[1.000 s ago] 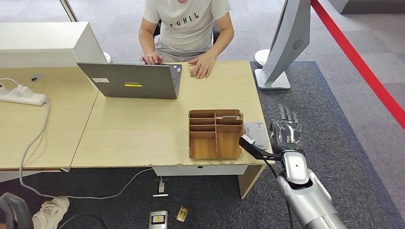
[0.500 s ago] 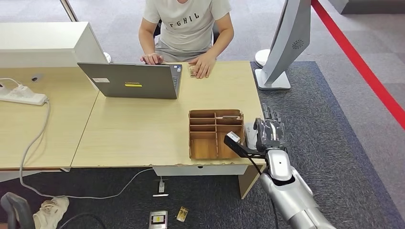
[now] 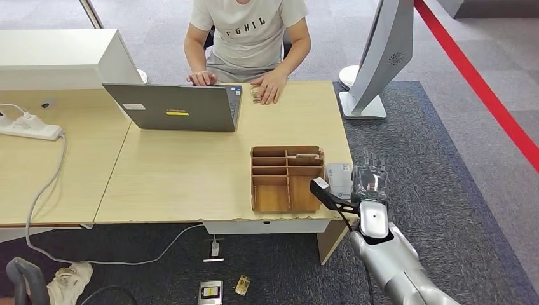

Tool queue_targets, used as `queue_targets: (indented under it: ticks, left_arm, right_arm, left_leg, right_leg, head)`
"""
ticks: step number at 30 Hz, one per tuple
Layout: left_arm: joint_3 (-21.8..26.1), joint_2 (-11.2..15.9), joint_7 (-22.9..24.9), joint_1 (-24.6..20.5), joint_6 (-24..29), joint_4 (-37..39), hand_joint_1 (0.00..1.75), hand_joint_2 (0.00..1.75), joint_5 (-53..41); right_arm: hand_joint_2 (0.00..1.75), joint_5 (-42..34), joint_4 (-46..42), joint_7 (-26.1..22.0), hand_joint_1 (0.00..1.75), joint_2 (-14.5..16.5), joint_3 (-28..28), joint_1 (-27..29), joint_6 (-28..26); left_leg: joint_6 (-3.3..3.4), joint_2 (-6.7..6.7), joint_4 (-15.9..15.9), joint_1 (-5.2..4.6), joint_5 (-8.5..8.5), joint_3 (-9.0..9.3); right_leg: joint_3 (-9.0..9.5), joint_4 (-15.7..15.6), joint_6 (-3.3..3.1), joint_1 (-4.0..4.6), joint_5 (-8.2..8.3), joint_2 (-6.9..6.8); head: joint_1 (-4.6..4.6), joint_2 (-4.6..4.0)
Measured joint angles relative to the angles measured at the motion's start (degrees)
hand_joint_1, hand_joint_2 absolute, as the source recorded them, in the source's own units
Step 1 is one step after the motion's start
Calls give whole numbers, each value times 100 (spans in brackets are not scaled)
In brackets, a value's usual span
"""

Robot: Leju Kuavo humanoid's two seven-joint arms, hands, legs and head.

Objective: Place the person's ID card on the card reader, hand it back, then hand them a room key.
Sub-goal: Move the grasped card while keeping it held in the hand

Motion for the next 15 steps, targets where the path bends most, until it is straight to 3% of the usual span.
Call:
queue_targets:
  ticks: [15]
  left_arm:
    - [31, -15, 0, -34, 0, -15, 0, 175, 283]
  right_arm:
    - [175, -449, 507, -166, 175, -1, -7, 109, -244]
  left_leg:
    - [0, 0, 0, 2, 0, 1]
  right_leg:
    - [1, 1, 0, 0, 0, 0]
  head:
    - [-1, 0]
